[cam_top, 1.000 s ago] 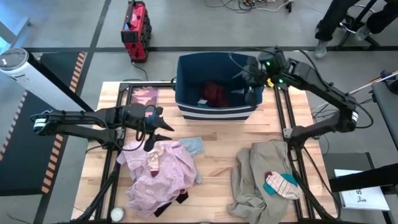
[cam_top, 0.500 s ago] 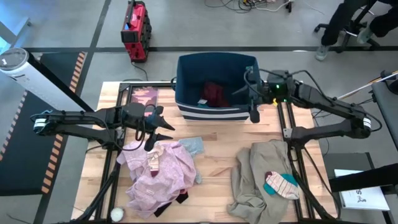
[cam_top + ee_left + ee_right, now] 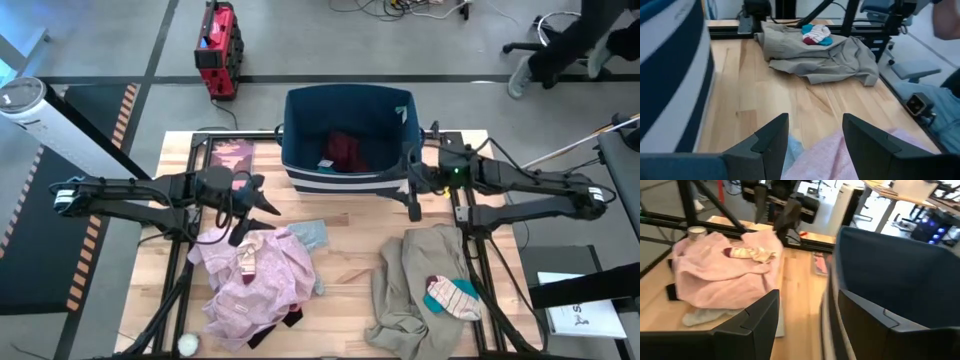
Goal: Sort clothes
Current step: Put the light pink striped sock into the blue bin, then put the pink polo shirt into the blue bin
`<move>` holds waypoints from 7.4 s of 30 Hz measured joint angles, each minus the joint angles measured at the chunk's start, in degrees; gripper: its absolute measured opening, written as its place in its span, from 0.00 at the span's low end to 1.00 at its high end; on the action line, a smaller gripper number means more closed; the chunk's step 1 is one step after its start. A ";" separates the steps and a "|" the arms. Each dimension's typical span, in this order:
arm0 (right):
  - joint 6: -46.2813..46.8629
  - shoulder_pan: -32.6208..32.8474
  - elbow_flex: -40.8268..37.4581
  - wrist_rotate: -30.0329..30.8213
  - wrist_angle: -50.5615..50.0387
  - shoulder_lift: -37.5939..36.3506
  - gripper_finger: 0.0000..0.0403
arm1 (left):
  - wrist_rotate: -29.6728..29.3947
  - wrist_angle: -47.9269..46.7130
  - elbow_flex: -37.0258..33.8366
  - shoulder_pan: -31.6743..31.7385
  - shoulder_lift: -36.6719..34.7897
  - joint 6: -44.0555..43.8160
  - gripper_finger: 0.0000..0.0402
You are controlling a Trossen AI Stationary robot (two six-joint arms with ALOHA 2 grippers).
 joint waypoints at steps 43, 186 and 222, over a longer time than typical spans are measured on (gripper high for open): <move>11.62 28.87 -9.03 17.62 2.12 -2.41 0.56 | -9.25 -27.87 0.04 -5.20 2.66 -23.67 0.55; 12.85 28.84 -18.36 23.45 6.69 -2.35 0.00 | -6.10 -32.97 69.13 24.92 50.88 20.56 0.53; 12.41 28.82 -18.45 23.43 6.65 -2.35 0.00 | -17.91 -45.49 38.07 -6.08 23.45 -8.02 0.62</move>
